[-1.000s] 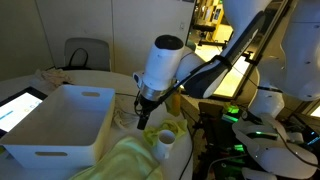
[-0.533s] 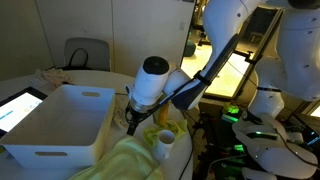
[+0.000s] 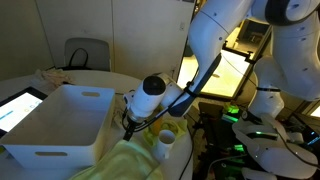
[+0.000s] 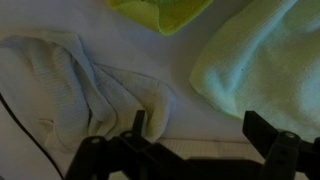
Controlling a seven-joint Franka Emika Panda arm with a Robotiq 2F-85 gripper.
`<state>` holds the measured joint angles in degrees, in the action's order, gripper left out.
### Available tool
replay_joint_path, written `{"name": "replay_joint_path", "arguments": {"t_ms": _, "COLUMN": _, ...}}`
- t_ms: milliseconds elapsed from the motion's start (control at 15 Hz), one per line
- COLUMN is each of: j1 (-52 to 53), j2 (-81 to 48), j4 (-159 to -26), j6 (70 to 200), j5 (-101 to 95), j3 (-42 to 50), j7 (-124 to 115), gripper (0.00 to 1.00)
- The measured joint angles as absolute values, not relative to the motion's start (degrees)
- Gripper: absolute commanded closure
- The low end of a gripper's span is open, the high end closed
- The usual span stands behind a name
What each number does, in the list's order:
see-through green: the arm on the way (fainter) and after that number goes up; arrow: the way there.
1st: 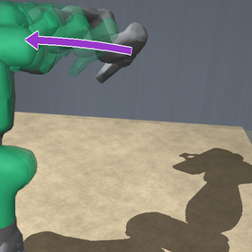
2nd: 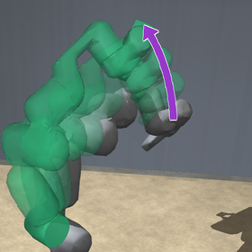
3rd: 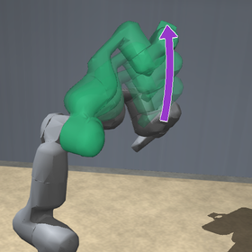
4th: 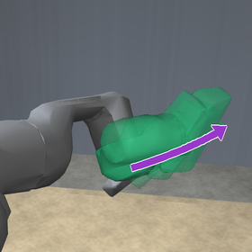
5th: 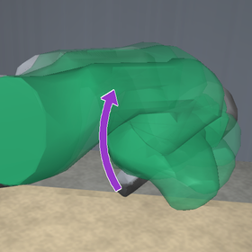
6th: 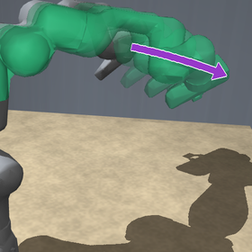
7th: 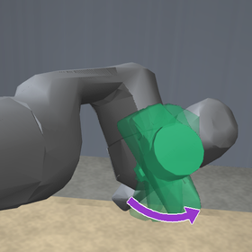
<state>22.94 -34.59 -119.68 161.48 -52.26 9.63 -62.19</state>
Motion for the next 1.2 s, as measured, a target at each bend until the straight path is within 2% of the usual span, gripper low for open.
{"name": "replay_joint_path", "arguments": {"t_ms": 667, "j1": 25.6, "j2": -44.8, "j4": -115.1, "j6": 170.3, "j5": -57.7, "j3": 14.5, "j7": -69.4, "gripper": 0.0}}
{"name": "replay_joint_path", "arguments": {"t_ms": 1200, "j1": 25.6, "j2": -47.8, "j4": -113.1, "j6": 173.4, "j5": -57.7, "j3": 15.3, "j7": -70.1, "gripper": 0.01}}
